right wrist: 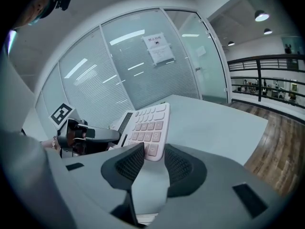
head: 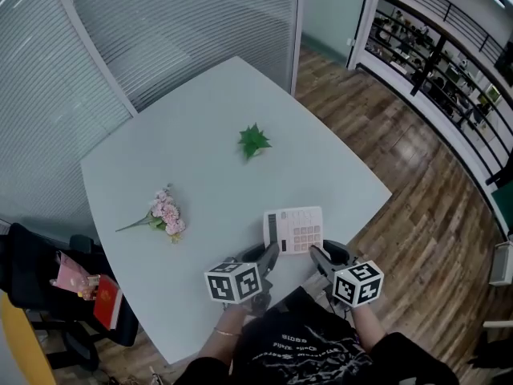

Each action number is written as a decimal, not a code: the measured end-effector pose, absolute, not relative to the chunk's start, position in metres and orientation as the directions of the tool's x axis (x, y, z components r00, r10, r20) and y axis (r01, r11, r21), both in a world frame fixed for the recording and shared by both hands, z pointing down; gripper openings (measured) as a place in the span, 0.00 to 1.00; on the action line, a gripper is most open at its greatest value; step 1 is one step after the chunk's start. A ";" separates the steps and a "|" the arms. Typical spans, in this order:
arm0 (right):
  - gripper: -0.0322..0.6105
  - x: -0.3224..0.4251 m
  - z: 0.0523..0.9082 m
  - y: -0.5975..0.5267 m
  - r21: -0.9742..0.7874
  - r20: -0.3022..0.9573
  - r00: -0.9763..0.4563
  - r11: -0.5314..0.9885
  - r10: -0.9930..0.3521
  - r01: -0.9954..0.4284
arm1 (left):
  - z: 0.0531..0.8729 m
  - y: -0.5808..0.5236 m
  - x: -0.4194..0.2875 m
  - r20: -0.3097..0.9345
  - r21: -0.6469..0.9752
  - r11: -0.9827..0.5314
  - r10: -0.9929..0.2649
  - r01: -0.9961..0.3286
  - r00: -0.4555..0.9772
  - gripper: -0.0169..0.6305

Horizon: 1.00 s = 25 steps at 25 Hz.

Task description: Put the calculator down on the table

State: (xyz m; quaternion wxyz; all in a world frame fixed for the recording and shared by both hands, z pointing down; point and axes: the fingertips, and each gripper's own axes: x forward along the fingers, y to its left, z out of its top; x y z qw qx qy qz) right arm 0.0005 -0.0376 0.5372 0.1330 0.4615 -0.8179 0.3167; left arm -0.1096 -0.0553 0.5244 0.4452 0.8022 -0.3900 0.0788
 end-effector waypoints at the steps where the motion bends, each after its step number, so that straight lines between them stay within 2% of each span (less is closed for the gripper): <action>1: 0.27 0.005 0.538 -0.045 -0.406 0.512 -0.540 0.366 -0.668 -0.837 | 0.525 -0.063 -0.105 0.476 0.650 -0.302 -0.554 -0.697 0.683 0.14; 9: 0.27 0.028 0.558 -0.098 -0.457 0.546 -0.543 0.317 -0.637 -0.831 | 0.539 -0.118 -0.083 0.498 0.608 -0.305 -0.574 -0.734 0.650 0.15; 12: 0.27 0.035 0.571 -0.116 -0.501 0.559 -0.564 0.295 -0.608 -0.814 | 0.551 -0.136 -0.075 0.528 0.609 -0.289 -0.547 -0.739 0.649 0.15; 25: 0.26 0.071 0.606 -0.196 -0.491 0.628 -0.533 0.242 -0.567 -0.837 | 0.594 -0.222 -0.040 0.607 0.616 -0.232 -0.469 -0.753 0.641 0.17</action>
